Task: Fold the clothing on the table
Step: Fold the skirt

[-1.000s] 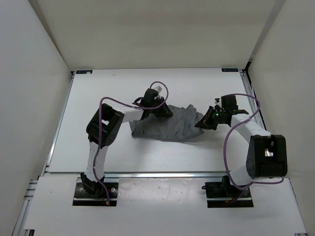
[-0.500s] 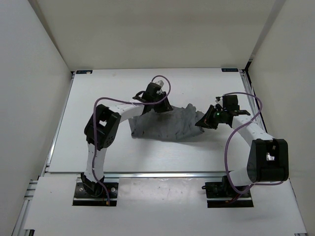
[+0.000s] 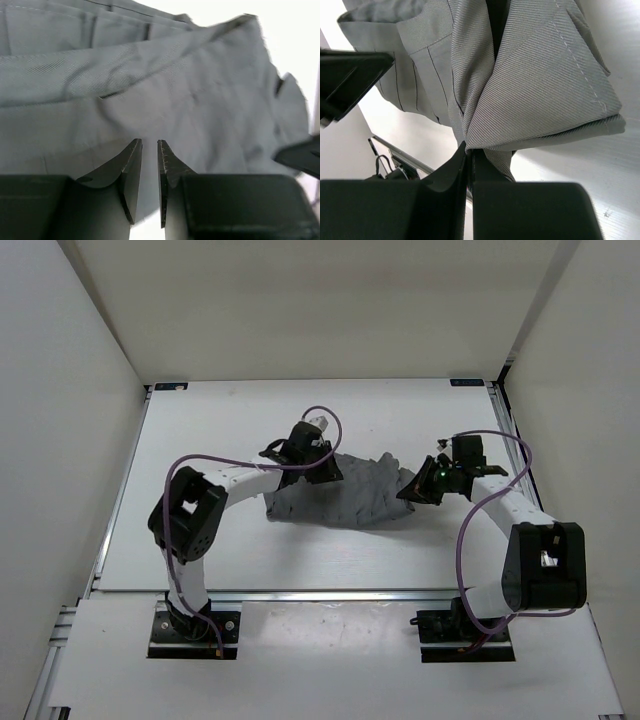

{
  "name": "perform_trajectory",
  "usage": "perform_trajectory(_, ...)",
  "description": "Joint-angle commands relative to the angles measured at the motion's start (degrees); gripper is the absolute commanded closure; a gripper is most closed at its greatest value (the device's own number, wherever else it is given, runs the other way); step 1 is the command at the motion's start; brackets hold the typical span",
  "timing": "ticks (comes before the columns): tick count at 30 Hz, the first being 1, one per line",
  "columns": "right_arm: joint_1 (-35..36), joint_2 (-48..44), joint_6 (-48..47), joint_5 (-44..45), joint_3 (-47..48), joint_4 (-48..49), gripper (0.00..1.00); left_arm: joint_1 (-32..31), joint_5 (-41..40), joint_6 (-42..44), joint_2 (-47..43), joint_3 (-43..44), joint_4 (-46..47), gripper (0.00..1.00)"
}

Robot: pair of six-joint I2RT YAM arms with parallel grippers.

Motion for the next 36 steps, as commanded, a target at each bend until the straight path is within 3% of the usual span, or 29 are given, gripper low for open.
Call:
perform_trajectory(1, -0.1, -1.6, -0.5, -2.1, -0.3, 0.8, 1.00, -0.4, -1.7, 1.4, 2.0, 1.4, 1.7, 0.71)
perform_trajectory(7, 0.1, -2.4, 0.1, -2.8, -0.7, 1.3, 1.00, -0.4, -5.2, 2.6, 9.7, 5.2, 0.8, 0.73)
perform_trajectory(15, -2.8, -5.5, -2.6, -3.9, 3.3, -3.1, 1.00, -3.8, -6.1, 2.1, 12.2, 5.2, 0.0, 0.75)
perform_trajectory(25, 10.3, -0.4, -1.9, -14.3, 17.8, 3.2, 1.00, -4.9, -4.2, 1.8, 9.1, 6.1, -0.6, 0.74)
perform_trajectory(30, 15.6, 3.6, -0.8, -17.1, 18.8, 6.2, 1.00, -2.9, -2.4, 1.8, 6.8, 8.0, -1.6, 0.70)
perform_trajectory(36, 14.5, 2.6, -1.1, -17.1, 15.2, 7.0, 1.00, 2.0, -5.3, 6.1, -3.5, 9.3, -9.3, 0.59)
